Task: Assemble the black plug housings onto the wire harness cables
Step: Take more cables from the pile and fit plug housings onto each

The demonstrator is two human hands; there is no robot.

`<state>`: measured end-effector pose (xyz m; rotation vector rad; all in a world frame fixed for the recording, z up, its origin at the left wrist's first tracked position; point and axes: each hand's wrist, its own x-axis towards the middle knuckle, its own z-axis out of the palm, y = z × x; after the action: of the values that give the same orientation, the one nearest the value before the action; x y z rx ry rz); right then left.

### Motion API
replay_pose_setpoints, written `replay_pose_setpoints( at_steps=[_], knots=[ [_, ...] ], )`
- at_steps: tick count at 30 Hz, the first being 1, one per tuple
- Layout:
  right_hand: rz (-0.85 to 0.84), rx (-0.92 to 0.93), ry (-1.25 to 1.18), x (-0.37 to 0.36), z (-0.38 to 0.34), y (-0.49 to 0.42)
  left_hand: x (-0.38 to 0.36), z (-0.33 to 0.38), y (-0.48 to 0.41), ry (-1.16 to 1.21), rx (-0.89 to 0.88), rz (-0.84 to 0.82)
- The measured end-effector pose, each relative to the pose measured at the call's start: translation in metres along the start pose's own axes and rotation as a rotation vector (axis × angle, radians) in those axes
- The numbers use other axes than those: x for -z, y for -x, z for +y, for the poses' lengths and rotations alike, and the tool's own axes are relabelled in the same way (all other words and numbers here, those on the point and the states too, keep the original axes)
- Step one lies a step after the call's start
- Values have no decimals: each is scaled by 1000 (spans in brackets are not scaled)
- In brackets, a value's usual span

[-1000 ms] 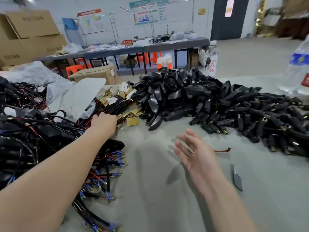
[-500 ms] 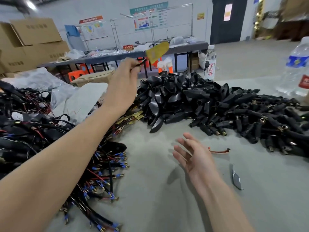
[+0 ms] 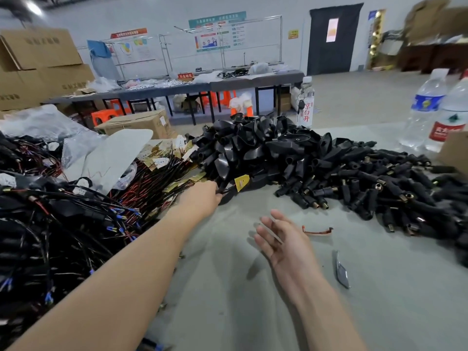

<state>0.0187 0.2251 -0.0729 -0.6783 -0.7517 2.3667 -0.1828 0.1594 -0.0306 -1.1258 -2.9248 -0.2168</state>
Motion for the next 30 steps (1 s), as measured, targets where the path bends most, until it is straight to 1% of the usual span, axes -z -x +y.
replay_pose_setpoints(
  at_steps=[3,6,8,10,12,15,18,20,21,22,24,26,28,30],
  knots=[
    [-7,-6,-3,0,0,0,6,5,6,70,-29,60],
    [-23,-3,12,1,0,0,26,20,21,177,-77,168],
    [-37,2,32,1,1,0,41,32,39,257,-130,239],
    [-51,-7,37,-1,1,1,50,44,64,302,-218,284],
    [-85,-39,-19,-5,-1,5,49,54,92,336,-316,257],
    [-163,-57,-97,-5,-5,16,35,64,130,332,-429,148],
    [-154,-30,-146,5,-8,30,24,70,152,239,-462,114],
    [-125,6,-164,15,-13,42,25,72,160,204,-483,127],
    [-102,31,-166,20,-16,46,29,73,164,219,-497,161],
    [-83,45,-162,26,-20,51,35,74,167,255,-512,229],
    [-69,37,-143,35,-26,59,50,75,172,354,-536,417],
    [-61,17,-128,44,-29,68,63,74,176,453,-536,563],
    [-41,13,-119,52,-30,75,70,73,180,512,-480,690],
    [-22,8,-140,61,-29,83,69,68,187,569,-340,770]
  ],
)
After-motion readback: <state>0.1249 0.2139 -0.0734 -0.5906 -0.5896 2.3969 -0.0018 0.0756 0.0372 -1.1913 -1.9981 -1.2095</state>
